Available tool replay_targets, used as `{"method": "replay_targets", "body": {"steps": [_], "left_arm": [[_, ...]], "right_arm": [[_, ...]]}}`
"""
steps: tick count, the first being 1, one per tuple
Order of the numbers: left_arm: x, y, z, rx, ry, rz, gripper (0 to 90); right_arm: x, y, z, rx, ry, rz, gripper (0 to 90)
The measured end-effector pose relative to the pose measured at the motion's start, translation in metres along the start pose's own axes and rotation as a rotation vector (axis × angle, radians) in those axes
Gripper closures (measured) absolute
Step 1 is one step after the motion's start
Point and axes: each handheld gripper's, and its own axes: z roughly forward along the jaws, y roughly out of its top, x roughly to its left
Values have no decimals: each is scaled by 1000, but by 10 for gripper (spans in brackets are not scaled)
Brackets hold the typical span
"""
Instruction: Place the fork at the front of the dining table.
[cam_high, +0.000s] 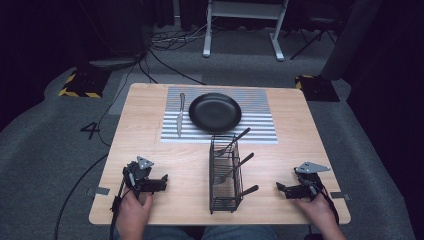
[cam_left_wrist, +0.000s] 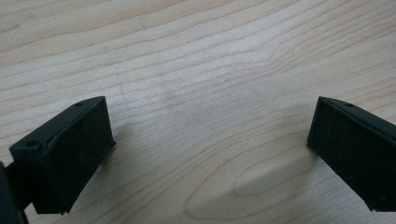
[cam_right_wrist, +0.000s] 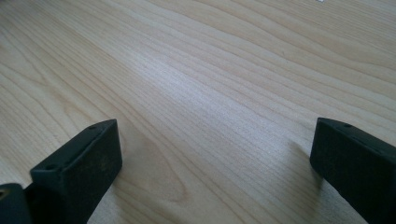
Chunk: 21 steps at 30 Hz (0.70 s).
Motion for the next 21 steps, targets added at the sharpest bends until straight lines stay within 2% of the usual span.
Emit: {"method": "replay_targets", "body": {"steps": [1,4,10,14,16,18,21], "left_arm": [[0,0,0,0,0,0,2],[0,0,0,0,1,-3,2],[0,0,0,1,1,-3,2],[0,0,0,0,1,-3,3],[0,0,0,0,1,-3,3],[0,0,0,1,1,-3,2],[0,0,0,1,1,-3,2]], "right_arm": [[0,0,0,0,0,0,29],[1,-2,-3,-25,13,-16,147],[1,-3,-5,-34,15,-14,170],[1,-5,-7,-45,18,-16,236],[1,-5,-9,-46,17,-12,298],[0,-6,-12,-47,19,-12,402],[-1,-6,-14,-38,34,-3,441]]}}
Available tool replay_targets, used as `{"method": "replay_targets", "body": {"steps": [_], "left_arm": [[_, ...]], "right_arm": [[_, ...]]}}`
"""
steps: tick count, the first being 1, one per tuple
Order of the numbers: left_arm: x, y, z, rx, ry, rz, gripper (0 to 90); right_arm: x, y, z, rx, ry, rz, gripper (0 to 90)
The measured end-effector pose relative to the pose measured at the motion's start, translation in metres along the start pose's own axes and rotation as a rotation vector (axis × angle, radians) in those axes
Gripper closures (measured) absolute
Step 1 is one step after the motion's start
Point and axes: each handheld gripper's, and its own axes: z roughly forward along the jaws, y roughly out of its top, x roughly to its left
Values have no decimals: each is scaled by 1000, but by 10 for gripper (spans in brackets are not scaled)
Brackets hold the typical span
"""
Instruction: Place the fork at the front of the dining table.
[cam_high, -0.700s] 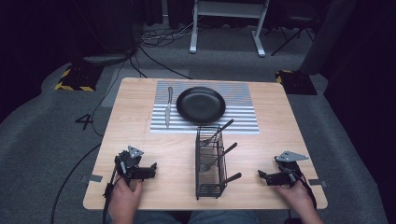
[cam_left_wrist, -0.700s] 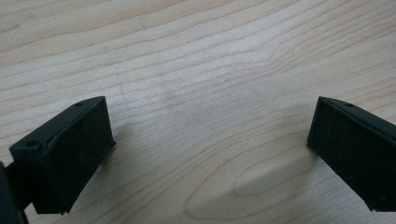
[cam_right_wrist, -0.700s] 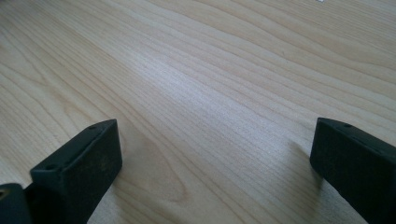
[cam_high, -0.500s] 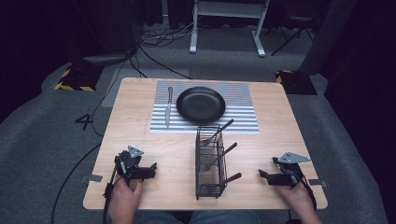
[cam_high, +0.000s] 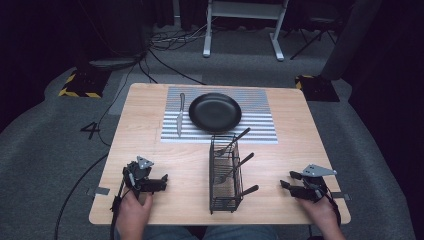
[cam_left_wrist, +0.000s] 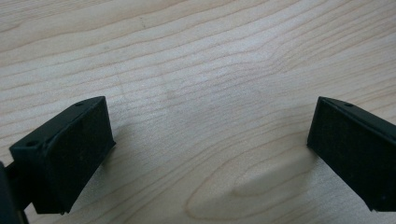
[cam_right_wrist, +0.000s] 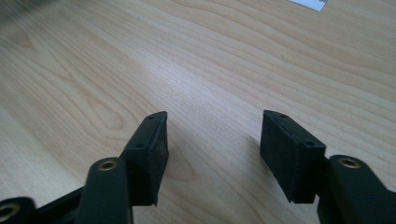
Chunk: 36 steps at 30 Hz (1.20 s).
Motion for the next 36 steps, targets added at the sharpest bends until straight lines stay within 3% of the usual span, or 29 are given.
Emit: {"method": "replay_targets", "body": {"steps": [3,8,14,20,25,31,36], "left_arm": [[0,0,0,0,0,0,2],[0,0,0,0,0,0,2],[0,0,0,1,0,0,2],[0,0,0,0,0,0,2],[0,0,0,0,0,0,2],[0,0,0,0,0,0,2],[0,0,0,1,0,0,2]], "right_arm": [[-1,4,-11,12,29,15,458],[5,10,-26,8,58,-18,448],[21,29,-55,8,93,-64,421],[40,49,-78,-31,165,-117,419],[54,61,-93,-56,192,-164,431],[63,72,-102,-58,206,-179,443],[87,81,-109,-63,246,-219,442]]}}
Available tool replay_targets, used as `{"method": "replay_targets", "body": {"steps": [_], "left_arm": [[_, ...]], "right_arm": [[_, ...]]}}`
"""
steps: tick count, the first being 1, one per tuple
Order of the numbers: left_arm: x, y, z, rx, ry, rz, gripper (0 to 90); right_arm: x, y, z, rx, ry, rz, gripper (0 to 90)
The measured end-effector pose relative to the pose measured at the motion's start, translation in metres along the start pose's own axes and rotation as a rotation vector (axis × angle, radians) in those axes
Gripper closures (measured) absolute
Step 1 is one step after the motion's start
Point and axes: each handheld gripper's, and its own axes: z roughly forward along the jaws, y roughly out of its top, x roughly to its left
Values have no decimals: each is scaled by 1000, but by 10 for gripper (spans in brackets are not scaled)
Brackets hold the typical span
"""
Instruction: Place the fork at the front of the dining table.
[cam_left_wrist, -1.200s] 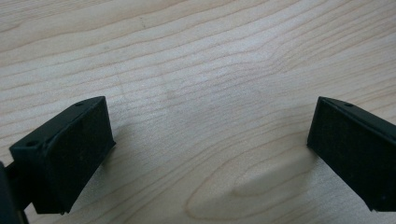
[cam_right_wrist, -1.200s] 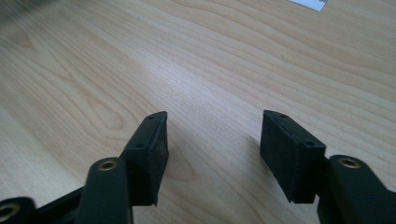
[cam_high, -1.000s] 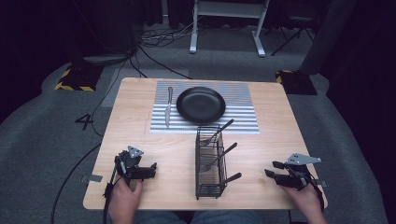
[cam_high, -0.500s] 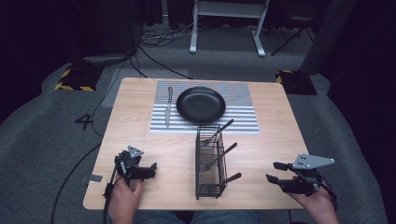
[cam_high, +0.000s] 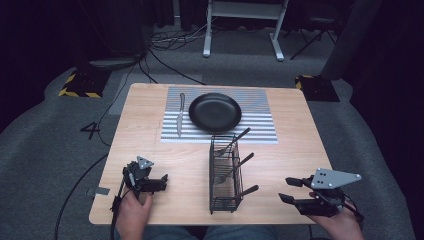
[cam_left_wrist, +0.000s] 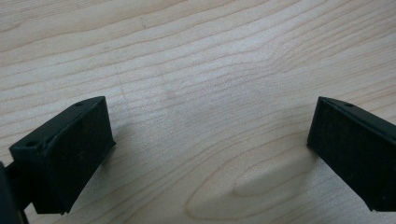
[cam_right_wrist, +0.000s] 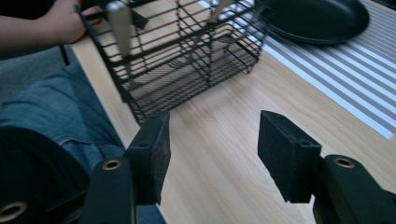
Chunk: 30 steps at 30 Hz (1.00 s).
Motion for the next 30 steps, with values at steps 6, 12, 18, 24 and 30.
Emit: {"method": "replay_targets", "body": {"steps": [6,12,18,24,30], "left_arm": [[0,0,0,0,0,0,2],[0,0,0,0,0,0,2],[0,0,0,0,0,0,2],[0,0,0,0,0,0,2],[0,0,0,-1,0,0,2]], "right_arm": [[5,8,6,-10,50,-2,446],[7,20,22,-48,97,-36,448],[11,24,32,-40,137,-51,449],[15,25,39,-39,189,-65,452],[18,30,57,-61,279,-59,538]]}}
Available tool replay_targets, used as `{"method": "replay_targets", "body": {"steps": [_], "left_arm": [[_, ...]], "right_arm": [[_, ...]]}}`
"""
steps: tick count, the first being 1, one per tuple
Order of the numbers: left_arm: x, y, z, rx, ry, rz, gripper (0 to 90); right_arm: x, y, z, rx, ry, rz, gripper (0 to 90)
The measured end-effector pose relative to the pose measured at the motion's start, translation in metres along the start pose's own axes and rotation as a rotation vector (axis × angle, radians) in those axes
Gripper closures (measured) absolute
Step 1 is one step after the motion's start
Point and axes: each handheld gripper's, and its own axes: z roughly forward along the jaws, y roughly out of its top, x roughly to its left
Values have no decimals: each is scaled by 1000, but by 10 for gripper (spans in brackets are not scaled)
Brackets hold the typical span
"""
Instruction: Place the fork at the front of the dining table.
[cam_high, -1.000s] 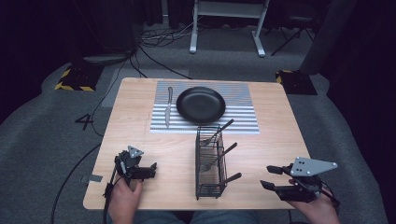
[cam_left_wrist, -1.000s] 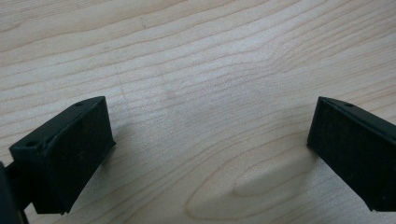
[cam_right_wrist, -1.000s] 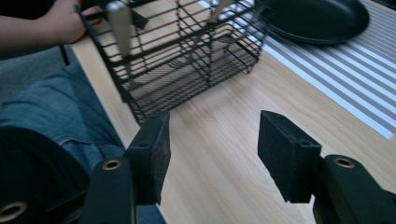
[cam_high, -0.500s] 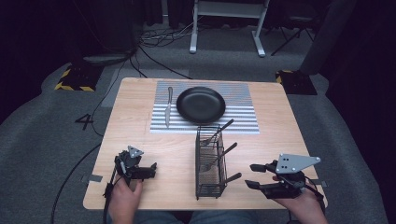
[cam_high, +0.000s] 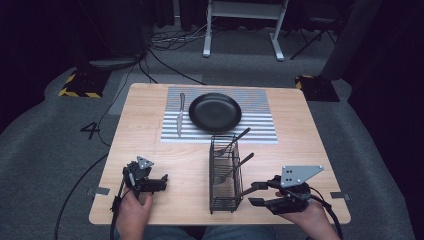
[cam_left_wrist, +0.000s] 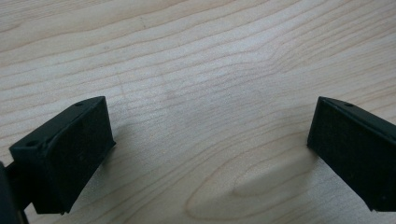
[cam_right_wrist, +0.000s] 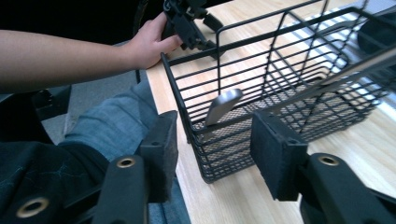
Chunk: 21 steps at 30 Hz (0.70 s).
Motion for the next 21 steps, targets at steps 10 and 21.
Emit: {"method": "replay_targets", "body": {"steps": [10,21], "left_arm": [[0,0,0,0,0,0,2],[0,0,0,0,1,1,2]], "right_arm": [[-3,-1,15,8,21,5,690],[-2,6,15,-44,3,-12,802]]}}
